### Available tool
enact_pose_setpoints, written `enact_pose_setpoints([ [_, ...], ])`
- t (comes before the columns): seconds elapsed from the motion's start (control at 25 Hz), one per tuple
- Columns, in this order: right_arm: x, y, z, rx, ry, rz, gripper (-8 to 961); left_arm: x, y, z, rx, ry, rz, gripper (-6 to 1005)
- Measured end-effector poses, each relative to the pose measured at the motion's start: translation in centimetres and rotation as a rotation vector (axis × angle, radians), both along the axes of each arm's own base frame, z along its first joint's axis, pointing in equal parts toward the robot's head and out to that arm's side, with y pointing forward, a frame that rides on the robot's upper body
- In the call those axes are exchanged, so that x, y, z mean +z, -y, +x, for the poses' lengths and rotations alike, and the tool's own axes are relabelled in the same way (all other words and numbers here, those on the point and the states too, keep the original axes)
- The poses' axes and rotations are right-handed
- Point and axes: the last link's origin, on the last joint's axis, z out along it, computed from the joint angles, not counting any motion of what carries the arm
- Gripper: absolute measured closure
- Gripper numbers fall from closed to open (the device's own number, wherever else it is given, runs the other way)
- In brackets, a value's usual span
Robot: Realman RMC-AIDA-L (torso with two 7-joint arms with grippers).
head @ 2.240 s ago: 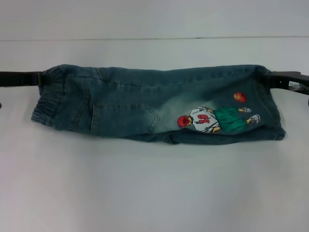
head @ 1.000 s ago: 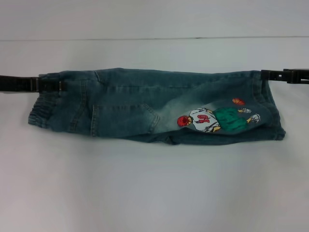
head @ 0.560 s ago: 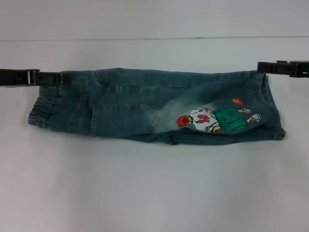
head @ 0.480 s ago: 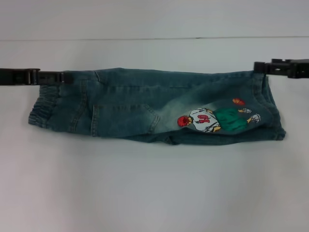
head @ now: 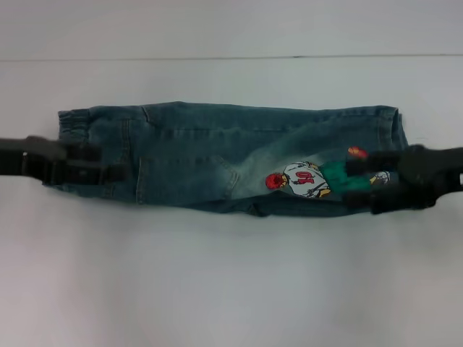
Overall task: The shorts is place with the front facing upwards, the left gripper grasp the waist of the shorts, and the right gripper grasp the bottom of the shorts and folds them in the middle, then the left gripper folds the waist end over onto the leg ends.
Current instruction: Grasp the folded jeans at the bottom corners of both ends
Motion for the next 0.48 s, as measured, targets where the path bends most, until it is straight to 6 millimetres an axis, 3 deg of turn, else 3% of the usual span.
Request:
enact_pose_setpoints([
  [0.24, -0.9, 0.4, 0.3, -0.008, 0.010, -0.018, 8, 0.5, -1.8, -4.2, 0.214, -0.238, 0.112, 51],
  [0.48, -1.6, 0.3, 0.1, -0.005, 0.019, -0.025, 8, 0.3, -3.4, -6.1, 0.298, -0.307, 0.223, 50],
])
